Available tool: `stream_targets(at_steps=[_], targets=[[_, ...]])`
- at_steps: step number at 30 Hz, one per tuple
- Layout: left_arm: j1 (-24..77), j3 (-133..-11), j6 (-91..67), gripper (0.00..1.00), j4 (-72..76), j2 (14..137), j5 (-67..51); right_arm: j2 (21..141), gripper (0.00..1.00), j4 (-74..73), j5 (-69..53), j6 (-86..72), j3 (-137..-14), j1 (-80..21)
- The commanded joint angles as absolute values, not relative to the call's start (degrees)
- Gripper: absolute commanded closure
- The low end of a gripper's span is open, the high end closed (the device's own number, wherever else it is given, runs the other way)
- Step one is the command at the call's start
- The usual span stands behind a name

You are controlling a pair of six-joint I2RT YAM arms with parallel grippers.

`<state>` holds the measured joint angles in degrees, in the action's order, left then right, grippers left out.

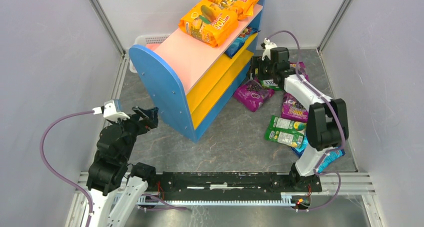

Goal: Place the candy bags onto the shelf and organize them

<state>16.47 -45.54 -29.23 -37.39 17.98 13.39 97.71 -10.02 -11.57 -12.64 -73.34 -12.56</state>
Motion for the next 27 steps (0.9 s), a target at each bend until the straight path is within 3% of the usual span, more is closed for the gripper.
stream_targets(at_steps=[1, 11, 19, 27], targets=[[16.1, -45.5, -27.1, 0.05, -35.5, 19.0, 14.1, 103.0, 0.21, -10.0, -11.2, -13.2, -78.2, -12.5], [15.3, -45.6, -27.1, 0.06, -35.4, 20.2, 13.2, 102.9, 0.22, -8.6, -9.1, -12.6, -69.5, -13.6], [15.1, -45.5, -27.1, 0.06, -35.3, 19.6, 13.1, 94.1, 0.21, -7.2, -6.4, -13.7, -56.6, -18.4], [15.0, -45.5, -27.1, 0.05, -35.3, 19.3, 12.9, 81.2, 0.2, 1.8, -7.1, -29.1, -40.1, -30.0]])
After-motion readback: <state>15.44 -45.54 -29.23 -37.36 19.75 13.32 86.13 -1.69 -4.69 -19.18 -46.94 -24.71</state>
